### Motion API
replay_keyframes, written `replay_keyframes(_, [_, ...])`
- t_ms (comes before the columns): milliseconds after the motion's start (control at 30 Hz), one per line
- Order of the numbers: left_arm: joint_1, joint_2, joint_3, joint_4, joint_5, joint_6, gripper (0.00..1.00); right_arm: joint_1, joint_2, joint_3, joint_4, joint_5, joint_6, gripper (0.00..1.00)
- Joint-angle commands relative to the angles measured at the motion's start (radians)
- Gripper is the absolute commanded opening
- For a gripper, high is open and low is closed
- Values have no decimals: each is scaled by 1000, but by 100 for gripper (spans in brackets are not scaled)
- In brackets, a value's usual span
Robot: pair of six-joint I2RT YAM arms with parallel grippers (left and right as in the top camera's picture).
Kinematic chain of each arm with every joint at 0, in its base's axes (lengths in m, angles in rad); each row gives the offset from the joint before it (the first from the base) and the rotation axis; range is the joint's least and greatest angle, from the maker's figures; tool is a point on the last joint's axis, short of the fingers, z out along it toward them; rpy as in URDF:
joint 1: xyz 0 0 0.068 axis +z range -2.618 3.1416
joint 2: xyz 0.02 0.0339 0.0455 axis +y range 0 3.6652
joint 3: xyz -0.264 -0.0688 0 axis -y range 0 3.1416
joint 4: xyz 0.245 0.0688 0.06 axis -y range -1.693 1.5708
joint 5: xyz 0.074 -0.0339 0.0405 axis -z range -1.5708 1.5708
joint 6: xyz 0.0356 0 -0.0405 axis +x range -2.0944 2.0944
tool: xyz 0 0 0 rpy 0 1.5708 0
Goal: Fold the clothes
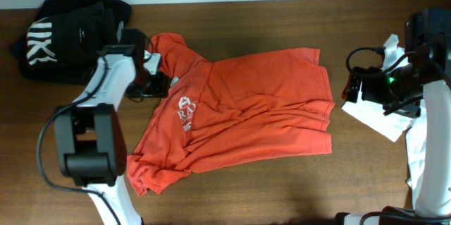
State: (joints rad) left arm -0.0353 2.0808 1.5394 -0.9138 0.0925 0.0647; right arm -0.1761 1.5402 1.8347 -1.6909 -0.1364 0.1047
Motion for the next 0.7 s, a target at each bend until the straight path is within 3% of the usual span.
replay_keyframes(0, [-37, 67, -2, 21, -63, 20, 66, -1, -2, -2, 3, -9, -4, 99])
replay_keyframes(100, [-40, 114, -2, 21, -64, 20, 54, -1, -2, -2, 4, -9, -4, 99])
replay_keyframes(133, [-40, 116, -2, 21, -69, 20, 39, -1, -2, -2, 3, -9, -4, 99])
replay_keyframes(167, [-40, 116, -1, 16, -111, 18, 7, -1, -2, -2, 3, -9, -4, 99])
replay_keyframes(200, [-40, 116, 5, -3, -175, -19, 1, -1, -2, -2, 3, -9, -4, 99])
replay_keyframes(267, [-40, 85, 34, -63, -301, -142, 1, -1, -2, -2, 4, -9, -4, 99])
replay_keyframes(400, [-40, -96, 47, -144, -371, -306, 0, -1, -2, -2, 2, -8, -4, 99])
replay_keyframes(533, [-17, -143, 42, -271, -477, -400, 1, -1, -2, -2, -2, -2, -4, 99])
replay_keyframes(667, [66, -143, 31, -349, -486, -485, 0, -1, -2, -2, -8, -1, -4, 99])
